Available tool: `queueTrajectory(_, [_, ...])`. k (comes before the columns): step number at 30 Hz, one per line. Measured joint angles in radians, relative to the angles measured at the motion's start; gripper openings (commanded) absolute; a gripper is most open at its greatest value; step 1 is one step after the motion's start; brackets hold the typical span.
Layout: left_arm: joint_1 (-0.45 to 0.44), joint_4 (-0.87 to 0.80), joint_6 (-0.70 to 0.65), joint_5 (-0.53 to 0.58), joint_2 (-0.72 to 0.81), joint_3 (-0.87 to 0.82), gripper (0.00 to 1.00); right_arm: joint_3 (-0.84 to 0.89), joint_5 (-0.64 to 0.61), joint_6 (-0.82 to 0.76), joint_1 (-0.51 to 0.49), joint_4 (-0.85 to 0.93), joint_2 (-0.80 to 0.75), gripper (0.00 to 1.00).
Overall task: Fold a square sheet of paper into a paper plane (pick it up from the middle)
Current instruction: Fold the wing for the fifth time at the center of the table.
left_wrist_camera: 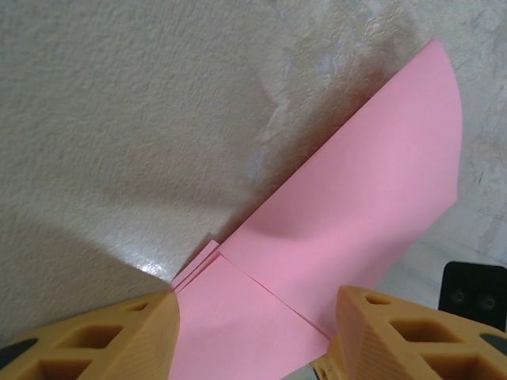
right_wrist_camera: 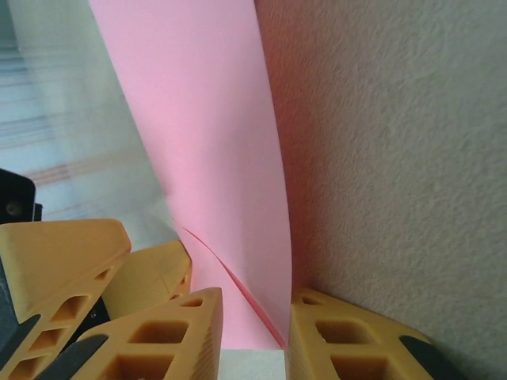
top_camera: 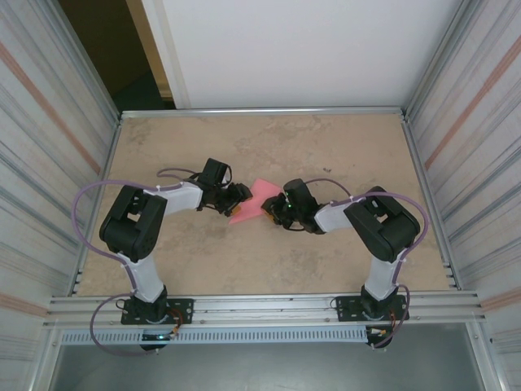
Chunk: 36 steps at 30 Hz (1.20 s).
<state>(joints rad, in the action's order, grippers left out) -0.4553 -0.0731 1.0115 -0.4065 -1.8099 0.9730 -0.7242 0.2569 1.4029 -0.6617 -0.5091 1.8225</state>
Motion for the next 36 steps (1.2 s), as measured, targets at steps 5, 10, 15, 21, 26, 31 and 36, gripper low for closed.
queueTrajectory(5, [0.002,0.000,0.000,-0.014,0.000,-0.001,0.57,0.012,-0.011,0.024,0.000,-0.040,0.000,0.13])
queueTrajectory(10, [0.004,0.002,-0.001,-0.022,0.000,-0.001,0.59,0.016,-0.019,0.031,0.001,-0.058,0.000,0.07])
queueTrajectory(15, [0.009,-0.026,-0.030,-0.021,0.024,-0.001,0.61,0.033,-0.023,0.030,0.003,-0.055,-0.018,0.05])
queueTrajectory(21, [0.010,-0.050,-0.161,-0.002,0.138,-0.003,0.65,0.056,-0.031,0.023,0.049,0.025,-0.112,0.04])
queueTrajectory(26, [-0.025,-0.049,-0.315,0.031,0.210,-0.003,0.65,0.058,-0.024,-0.001,0.092,0.090,-0.191,0.04])
queueTrajectory(31, [-0.119,-0.050,-0.486,0.093,0.215,-0.006,0.66,0.058,-0.015,-0.013,0.128,0.168,-0.243,0.03])
queueTrajectory(36, [-0.235,-0.034,-0.655,0.179,0.215,-0.011,0.66,0.058,0.021,-0.024,0.169,0.248,-0.272,0.04])
